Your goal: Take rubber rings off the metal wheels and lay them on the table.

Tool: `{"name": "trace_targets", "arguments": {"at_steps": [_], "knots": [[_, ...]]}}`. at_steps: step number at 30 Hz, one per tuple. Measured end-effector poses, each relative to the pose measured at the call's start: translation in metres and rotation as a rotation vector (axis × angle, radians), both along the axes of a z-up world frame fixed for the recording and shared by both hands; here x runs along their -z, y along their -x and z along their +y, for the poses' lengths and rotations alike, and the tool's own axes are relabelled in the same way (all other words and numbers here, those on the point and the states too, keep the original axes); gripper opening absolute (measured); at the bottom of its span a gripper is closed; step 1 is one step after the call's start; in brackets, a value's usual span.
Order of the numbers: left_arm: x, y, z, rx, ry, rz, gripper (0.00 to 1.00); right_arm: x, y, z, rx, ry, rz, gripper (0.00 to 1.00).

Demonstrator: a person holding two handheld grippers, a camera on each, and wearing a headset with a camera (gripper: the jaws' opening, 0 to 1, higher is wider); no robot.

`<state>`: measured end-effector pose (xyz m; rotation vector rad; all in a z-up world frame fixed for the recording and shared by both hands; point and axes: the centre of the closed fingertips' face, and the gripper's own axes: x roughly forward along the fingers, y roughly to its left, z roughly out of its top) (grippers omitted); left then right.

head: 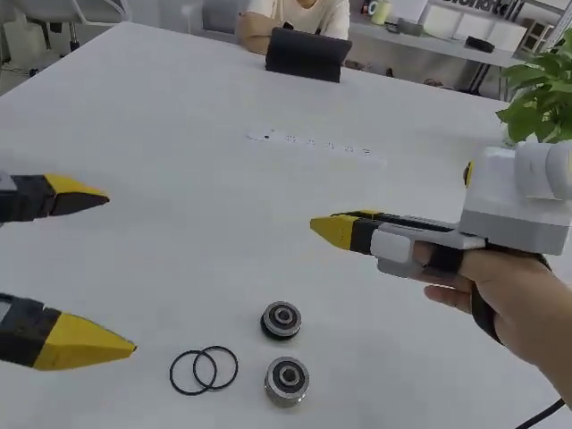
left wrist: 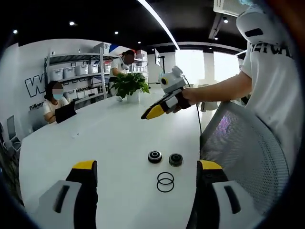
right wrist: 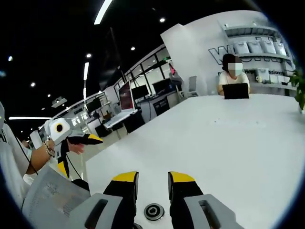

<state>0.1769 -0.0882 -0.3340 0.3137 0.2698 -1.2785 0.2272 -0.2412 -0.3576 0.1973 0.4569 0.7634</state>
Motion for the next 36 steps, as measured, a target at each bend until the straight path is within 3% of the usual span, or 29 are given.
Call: {"name": "trace_targets", "arguments": {"at_steps": [8, 14, 19, 29, 36], "knots": [[-0.019, -0.017, -0.027, 0.055, 0.011, -0.067, 0.80, 0.027, 0.004, -0.010, 0.019, 0.022, 0.018, 0.23], [-0.028, -0.028, -0.050, 0.079, 0.032, -0.096, 0.76, 0.050, 0.007, -0.017, 0.025, 0.041, 0.064, 0.23], [-0.035, -0.039, -0.074, 0.089, 0.068, -0.117, 0.71, 0.061, 0.009, -0.021, 0.005, 0.080, 0.075, 0.23], [-0.023, -0.052, -0.109, 0.101, 0.073, -0.134, 0.58, 0.072, 0.013, -0.017, -0.042, 0.121, 0.053, 0.22], [0.000, -0.055, -0.126, 0.115, 0.054, -0.127, 0.52, 0.082, 0.021, -0.009, -0.090, 0.172, 0.051, 0.24]]}}
